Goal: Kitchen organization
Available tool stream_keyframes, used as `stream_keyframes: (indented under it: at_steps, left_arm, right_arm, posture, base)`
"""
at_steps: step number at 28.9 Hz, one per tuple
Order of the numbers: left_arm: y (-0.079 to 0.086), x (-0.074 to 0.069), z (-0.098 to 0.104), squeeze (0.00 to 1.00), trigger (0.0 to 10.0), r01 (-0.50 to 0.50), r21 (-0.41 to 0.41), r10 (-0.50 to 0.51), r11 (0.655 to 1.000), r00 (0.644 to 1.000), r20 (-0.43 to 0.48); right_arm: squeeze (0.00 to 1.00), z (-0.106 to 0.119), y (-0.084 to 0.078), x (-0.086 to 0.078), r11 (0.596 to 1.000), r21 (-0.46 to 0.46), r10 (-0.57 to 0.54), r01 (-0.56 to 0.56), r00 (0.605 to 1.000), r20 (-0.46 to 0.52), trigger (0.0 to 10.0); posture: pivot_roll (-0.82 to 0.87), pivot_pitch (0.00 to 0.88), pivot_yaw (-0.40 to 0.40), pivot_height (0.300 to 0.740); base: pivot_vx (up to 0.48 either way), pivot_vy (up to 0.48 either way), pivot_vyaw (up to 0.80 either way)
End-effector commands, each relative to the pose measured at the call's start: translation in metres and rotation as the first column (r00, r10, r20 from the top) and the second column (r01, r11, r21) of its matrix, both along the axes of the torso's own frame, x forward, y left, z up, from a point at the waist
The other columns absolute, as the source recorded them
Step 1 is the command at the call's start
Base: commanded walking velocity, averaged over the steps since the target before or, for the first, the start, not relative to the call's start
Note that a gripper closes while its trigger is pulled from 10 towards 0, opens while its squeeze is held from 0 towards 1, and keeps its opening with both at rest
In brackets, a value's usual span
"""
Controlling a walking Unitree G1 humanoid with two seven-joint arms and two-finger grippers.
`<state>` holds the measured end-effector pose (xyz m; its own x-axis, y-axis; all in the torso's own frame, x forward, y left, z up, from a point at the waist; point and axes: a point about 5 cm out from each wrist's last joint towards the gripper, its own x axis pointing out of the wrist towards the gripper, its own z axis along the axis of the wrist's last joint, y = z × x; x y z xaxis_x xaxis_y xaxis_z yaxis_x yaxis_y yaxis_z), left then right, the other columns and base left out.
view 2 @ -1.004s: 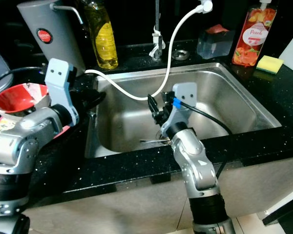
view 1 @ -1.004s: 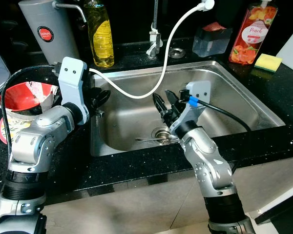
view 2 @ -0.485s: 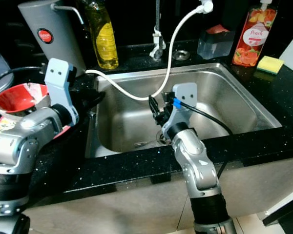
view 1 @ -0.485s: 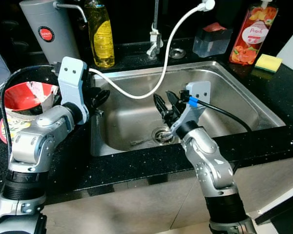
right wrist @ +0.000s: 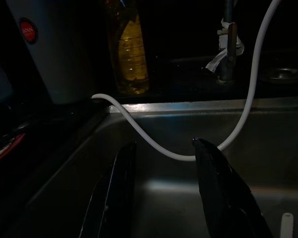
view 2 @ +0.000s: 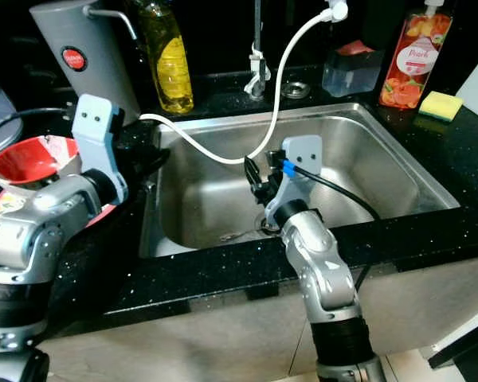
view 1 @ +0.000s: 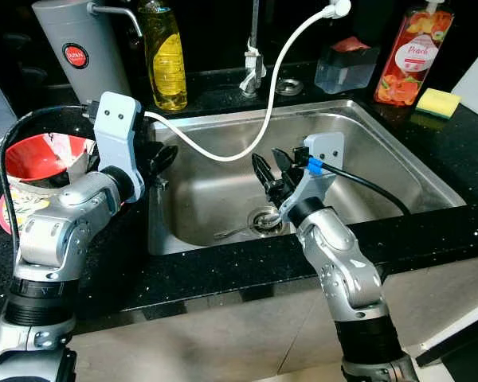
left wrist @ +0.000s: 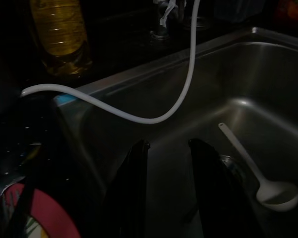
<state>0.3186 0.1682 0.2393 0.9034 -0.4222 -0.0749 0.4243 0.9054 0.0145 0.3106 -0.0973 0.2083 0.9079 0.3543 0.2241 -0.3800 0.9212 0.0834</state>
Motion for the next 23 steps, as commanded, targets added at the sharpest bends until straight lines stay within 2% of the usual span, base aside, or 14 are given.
stream_keyframes:
  at_steps: [1,11,23]
  left_arm:
    - [-0.003,0.000,0.000,0.00,10.0,0.000,0.008,0.000,1.000,1.000,0.006]
    - [0.000,0.003,0.002,0.00,10.0,-0.022,0.025,0.021,0.999,1.000,0.016]
    - [0.007,0.000,-0.012,0.00,10.0,-0.102,0.051,0.103,0.993,0.995,-0.016]
  right_arm:
    - [0.00,0.002,0.002,0.000,1.000,0.000,0.003,-0.003,1.000,-0.003,10.0]
    - [0.00,0.003,0.000,0.003,1.000,-0.004,-0.013,0.013,1.000,-0.001,10.0]
    - [0.00,0.000,-0.005,0.003,0.999,-0.020,-0.034,0.034,0.999,-0.013,10.0]
  posture:
    - [0.04,0.000,0.024,0.740]
    - [0.05,0.000,0.028,0.740]
    - [0.04,0.000,0.023,0.740]
  base:
    - [0.000,0.000,0.00]
    - [0.000,0.000,0.00]
    - [0.000,0.000,0.00]
